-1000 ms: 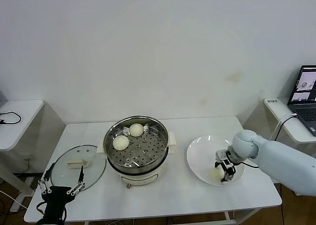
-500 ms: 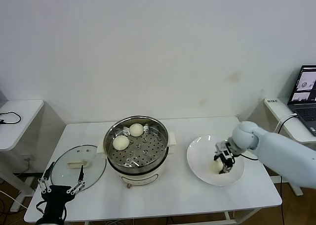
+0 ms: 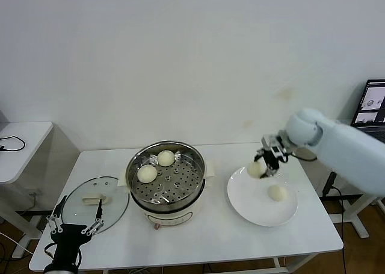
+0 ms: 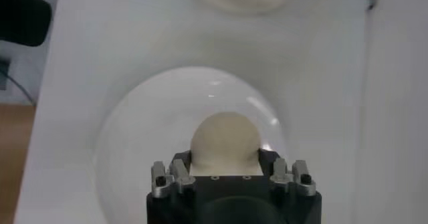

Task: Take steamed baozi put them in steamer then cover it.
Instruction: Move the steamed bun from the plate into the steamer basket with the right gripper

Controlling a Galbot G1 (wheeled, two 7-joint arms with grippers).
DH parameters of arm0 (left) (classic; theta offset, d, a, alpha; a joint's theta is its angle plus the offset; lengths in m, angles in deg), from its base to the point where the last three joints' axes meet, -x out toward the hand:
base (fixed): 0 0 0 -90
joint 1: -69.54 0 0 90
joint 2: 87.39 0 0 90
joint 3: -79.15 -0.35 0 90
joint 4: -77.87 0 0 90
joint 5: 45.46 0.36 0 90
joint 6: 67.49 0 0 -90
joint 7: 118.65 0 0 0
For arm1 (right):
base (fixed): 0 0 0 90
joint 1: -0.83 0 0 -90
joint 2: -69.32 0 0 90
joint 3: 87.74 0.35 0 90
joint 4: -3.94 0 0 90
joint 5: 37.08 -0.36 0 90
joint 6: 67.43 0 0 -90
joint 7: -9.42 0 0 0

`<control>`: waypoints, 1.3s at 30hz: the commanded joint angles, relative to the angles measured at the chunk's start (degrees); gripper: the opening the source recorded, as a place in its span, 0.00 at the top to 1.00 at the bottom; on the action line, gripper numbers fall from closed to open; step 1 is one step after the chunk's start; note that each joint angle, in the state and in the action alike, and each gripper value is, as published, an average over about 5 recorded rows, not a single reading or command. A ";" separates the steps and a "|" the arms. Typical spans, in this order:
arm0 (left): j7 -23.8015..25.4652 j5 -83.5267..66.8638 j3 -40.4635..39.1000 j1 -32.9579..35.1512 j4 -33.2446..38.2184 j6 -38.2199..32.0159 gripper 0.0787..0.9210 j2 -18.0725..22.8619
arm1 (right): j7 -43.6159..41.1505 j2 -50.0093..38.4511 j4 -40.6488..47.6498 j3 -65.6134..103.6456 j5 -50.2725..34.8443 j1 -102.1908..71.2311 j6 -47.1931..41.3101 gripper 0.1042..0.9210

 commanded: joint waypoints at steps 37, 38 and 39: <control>-0.02 -0.54 2.82 0.60 0.64 -0.26 0.12 1.91 | 10.91 40.70 9.06 -22.27 2.43 9.25 26.36 0.35; -0.02 -0.55 2.84 0.60 0.60 -0.27 0.12 1.88 | 10.96 40.77 9.15 -22.36 2.88 9.17 26.92 0.35; -0.02 -0.56 2.86 0.60 0.57 -0.28 0.12 1.84 | 11.02 40.84 9.27 -22.42 3.19 9.11 27.41 0.35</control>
